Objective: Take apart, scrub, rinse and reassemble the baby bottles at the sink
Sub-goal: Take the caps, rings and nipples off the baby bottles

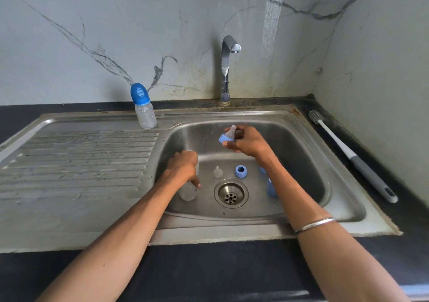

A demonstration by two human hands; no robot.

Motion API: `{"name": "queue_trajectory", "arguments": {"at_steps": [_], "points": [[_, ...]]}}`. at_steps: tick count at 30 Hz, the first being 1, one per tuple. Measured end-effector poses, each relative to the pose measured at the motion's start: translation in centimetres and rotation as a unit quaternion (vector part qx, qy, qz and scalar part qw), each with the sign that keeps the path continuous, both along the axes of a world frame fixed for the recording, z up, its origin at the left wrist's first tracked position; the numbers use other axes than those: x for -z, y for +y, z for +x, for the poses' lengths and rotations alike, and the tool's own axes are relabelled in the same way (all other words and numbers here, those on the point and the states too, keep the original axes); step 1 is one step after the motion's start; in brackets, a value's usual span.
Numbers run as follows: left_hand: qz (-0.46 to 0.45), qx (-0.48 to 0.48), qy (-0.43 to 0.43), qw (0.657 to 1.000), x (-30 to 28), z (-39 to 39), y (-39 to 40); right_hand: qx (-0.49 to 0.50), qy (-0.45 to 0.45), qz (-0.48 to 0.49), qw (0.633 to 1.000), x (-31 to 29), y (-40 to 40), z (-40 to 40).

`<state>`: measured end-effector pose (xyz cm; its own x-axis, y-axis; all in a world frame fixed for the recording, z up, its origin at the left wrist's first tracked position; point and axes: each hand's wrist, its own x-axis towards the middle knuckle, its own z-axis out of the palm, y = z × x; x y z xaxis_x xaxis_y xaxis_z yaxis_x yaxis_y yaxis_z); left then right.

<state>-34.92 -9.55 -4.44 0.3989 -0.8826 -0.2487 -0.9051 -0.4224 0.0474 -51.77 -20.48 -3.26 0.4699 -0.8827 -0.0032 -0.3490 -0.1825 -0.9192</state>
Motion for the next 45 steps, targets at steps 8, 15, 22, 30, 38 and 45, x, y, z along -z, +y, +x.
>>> {"name": "queue_trajectory", "arguments": {"at_steps": [8, 15, 22, 30, 38, 45], "points": [[-0.370, 0.043, 0.229, 0.899, 0.1, -2.4, -1.2, -0.005, -0.096, 0.049, 0.994, -0.5, 0.9, 0.0], [-0.442, 0.051, 0.345, 0.826, 0.9, -1.7, -2.9, -0.045, -0.145, 0.068, 0.986, -1.0, 1.9, 1.0], [-0.443, 0.033, 0.446, 0.778, 0.2, -1.0, -3.0, -0.032, -0.115, 0.031, 0.992, -0.8, 1.1, 0.1], [-0.436, 0.020, 0.489, 0.755, -0.1, -0.4, -2.5, -0.050, -0.157, 0.039, 0.986, -1.9, 2.1, -0.2], [-0.421, 0.010, 0.498, 0.758, -0.1, -0.1, -2.5, -0.016, -0.157, 0.046, 0.986, -2.3, 2.6, -0.2], [-0.416, 0.034, 0.472, 0.777, -0.1, -0.1, -2.4, -0.004, -0.132, 0.045, 0.990, -2.5, 2.9, -0.2]]}}
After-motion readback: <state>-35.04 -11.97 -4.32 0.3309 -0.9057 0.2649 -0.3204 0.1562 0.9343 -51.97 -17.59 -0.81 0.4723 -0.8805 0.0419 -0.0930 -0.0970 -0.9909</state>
